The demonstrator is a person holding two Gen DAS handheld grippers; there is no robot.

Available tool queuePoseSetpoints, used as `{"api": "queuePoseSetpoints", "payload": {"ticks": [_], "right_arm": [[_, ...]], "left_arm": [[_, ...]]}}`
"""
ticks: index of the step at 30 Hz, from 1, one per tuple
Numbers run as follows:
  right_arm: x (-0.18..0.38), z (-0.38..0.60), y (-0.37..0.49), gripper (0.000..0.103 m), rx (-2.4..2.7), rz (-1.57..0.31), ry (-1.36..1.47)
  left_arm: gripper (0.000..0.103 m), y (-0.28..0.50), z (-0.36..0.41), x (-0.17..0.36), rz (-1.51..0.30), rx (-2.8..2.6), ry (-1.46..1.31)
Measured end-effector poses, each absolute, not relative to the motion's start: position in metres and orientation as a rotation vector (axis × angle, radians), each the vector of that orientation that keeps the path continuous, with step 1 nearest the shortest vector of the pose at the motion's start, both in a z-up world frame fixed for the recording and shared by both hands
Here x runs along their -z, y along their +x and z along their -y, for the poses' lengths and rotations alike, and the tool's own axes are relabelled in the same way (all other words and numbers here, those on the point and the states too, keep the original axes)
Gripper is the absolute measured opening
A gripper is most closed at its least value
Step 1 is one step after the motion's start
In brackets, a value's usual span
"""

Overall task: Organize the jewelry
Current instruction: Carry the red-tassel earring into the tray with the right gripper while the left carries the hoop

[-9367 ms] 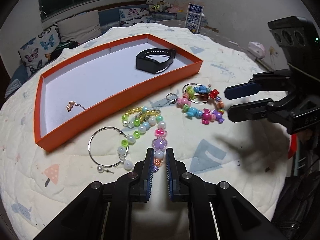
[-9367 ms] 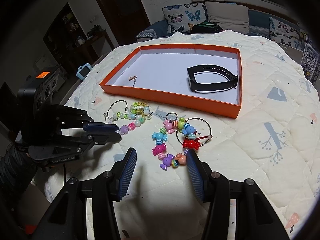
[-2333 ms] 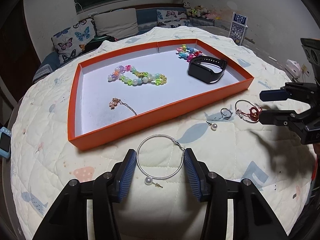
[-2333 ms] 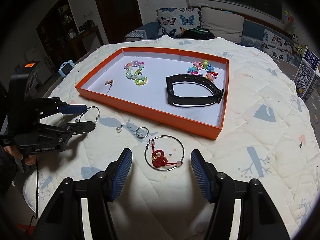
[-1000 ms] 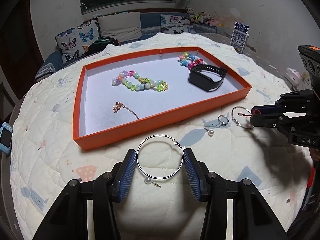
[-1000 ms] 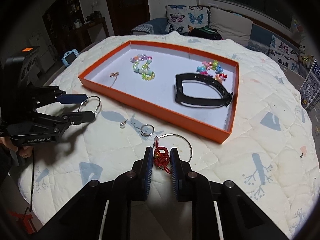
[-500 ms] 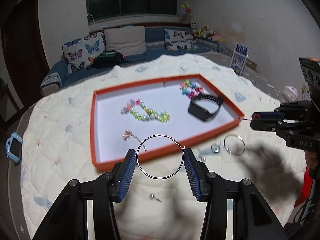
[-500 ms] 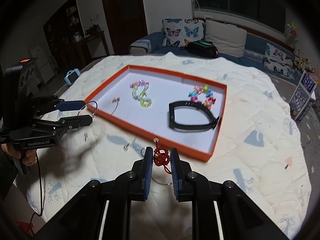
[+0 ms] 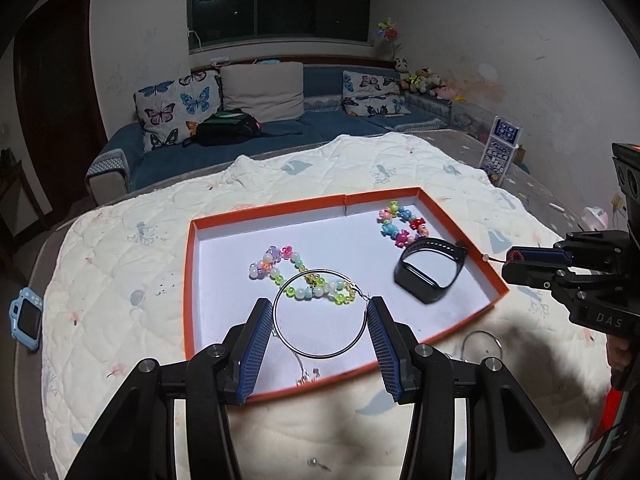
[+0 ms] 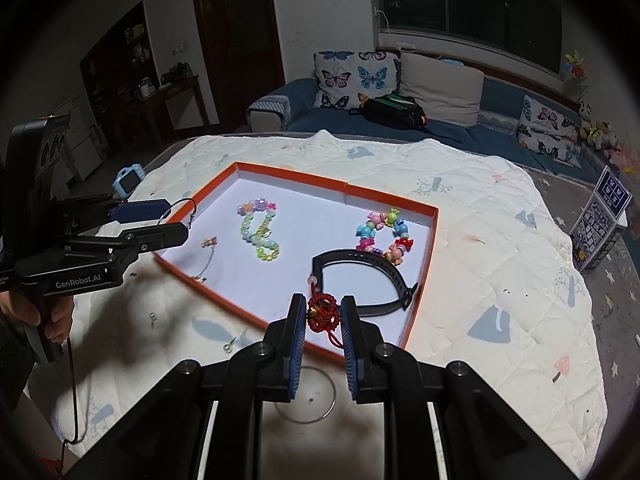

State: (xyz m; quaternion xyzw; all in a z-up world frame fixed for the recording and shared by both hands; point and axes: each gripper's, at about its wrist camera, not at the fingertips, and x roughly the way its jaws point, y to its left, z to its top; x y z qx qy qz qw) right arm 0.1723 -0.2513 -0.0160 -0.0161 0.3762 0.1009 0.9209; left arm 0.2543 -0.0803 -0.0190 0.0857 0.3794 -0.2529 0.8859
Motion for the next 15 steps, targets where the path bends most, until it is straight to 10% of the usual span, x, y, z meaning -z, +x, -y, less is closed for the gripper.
{"api": "queuePoseSetpoints", "payload": {"ticks": [15], "right_arm": [[0.049,0.266,0.195,0.02,-0.181,-0.858,0.03]], "left_arm": [[0.052,0.288,0.104,0.067,-0.887,0.53,0.181]]}}
